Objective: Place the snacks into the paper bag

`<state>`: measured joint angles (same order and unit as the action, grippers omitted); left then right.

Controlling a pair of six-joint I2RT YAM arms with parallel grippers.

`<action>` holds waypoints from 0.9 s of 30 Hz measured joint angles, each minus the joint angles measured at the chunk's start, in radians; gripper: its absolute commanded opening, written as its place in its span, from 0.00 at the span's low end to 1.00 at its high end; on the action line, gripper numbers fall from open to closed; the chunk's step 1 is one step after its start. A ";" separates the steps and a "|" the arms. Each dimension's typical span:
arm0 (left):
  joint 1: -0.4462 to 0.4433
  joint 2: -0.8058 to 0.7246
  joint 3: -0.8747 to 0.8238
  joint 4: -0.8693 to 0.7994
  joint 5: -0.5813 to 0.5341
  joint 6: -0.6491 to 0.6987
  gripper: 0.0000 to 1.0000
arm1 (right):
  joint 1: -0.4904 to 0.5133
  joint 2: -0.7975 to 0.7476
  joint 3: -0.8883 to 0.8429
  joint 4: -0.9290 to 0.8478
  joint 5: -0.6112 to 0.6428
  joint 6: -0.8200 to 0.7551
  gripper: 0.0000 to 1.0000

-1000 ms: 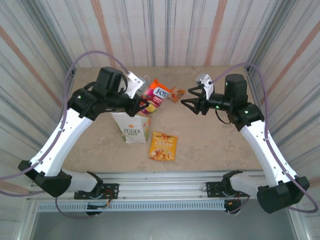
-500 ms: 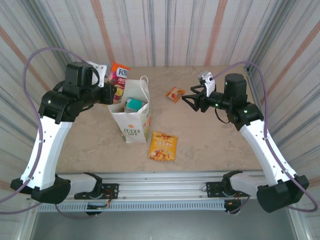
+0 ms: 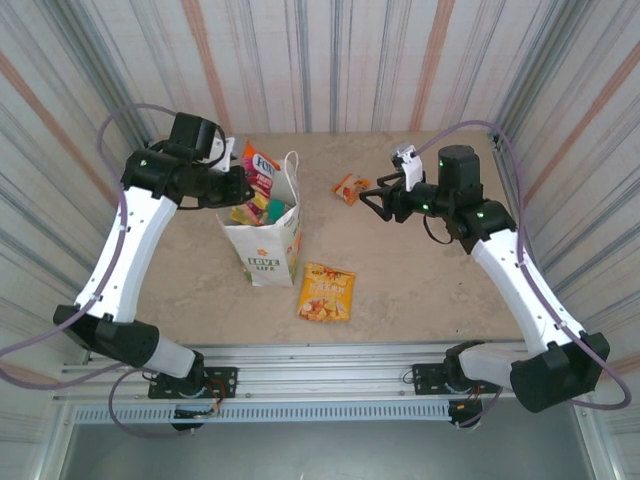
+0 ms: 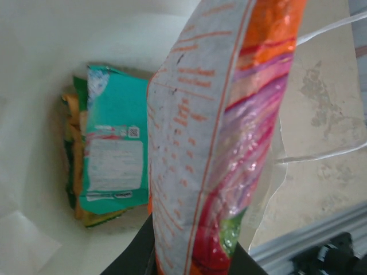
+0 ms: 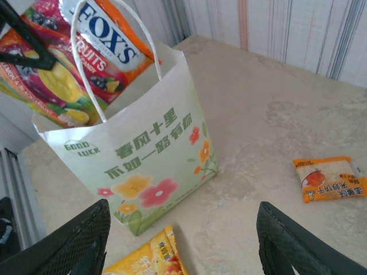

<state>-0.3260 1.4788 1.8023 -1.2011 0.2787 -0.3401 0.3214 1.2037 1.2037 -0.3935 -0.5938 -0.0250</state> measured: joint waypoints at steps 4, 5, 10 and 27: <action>0.000 0.033 0.000 0.000 0.053 -0.024 0.05 | 0.005 0.020 0.000 -0.011 0.004 0.013 0.68; 0.000 0.038 0.000 0.000 0.061 -0.029 0.06 | 0.006 0.024 0.000 -0.013 0.005 0.015 0.68; 0.000 0.045 -0.034 0.018 0.096 -0.059 0.11 | 0.014 0.035 0.000 -0.019 0.022 0.018 0.67; 0.000 0.146 -0.129 0.114 0.134 -0.108 0.38 | 0.028 0.072 0.000 -0.023 0.022 0.024 0.67</action>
<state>-0.3264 1.6245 1.6730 -1.0866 0.4122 -0.4480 0.3496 1.2755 1.2037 -0.4164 -0.5716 -0.0010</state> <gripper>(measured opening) 0.322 0.672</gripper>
